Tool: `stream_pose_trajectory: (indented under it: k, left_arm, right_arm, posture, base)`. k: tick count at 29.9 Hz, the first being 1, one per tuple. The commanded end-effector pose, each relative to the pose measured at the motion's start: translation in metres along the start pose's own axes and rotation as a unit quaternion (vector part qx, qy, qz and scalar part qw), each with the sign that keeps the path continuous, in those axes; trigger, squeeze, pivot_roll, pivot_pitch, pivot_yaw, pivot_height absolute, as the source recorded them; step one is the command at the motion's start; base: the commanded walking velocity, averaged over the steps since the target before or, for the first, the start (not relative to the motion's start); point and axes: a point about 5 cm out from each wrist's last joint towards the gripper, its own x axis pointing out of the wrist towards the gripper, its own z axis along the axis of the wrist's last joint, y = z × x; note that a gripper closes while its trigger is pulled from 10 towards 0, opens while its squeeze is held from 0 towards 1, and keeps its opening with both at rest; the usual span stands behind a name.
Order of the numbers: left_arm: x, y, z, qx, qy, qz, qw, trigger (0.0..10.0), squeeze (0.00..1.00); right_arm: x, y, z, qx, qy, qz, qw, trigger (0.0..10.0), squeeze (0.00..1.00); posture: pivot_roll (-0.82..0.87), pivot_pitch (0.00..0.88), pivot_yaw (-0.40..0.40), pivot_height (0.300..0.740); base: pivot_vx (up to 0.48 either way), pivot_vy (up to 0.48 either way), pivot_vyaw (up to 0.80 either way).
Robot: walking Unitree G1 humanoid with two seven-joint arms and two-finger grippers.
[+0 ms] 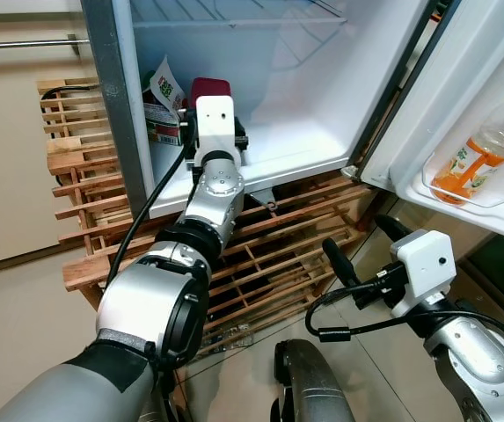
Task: Restocking fridge
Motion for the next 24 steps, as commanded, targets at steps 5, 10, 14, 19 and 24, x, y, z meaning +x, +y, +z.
stream_pose_trajectory:
  k: [5,10,14,19,24]
  left_arm:
    - [-0.011,-0.038,0.017,-0.004,-0.032,-0.073,0.997,10.0,1.00]
    - [-0.018,-0.047,0.016,0.032,-0.057,-0.094,0.993,10.0,1.00]
    - [-0.021,-0.033,-0.020,0.064,-0.012,-0.113,0.991,10.0,1.00]
    - [-0.027,0.006,-0.061,0.086,0.014,-0.115,0.990,10.0,0.00]
    - [-0.057,0.034,-0.055,0.023,-0.073,-0.181,0.981,10.0,0.00]
  right_arm:
    - [0.005,-0.001,-0.002,0.014,-0.001,-0.004,1.000,10.0,0.00]
    - [0.010,-0.001,-0.006,0.026,-0.003,-0.010,1.000,10.0,0.00]
    - [0.021,0.003,-0.014,0.042,-0.004,-0.008,0.999,10.0,0.00]
    - [0.033,0.005,-0.020,0.056,-0.013,-0.019,0.998,10.0,0.00]
    - [0.044,0.002,-0.027,0.081,-0.022,-0.050,0.995,10.0,0.00]
  posture:
    - [-0.36,0.028,-0.088,0.605]
    - [-0.32,0.017,-0.079,0.605]
    - [-0.26,0.000,-0.046,0.605]
    - [-0.21,0.000,-0.006,0.605]
    - [-0.16,0.000,0.021,0.605]
  base:
    - [0.000,0.000,0.00]
    - [0.000,0.000,0.00]
    - [0.000,0.000,0.00]
    - [0.000,0.000,0.00]
    - [0.000,0.000,0.00]
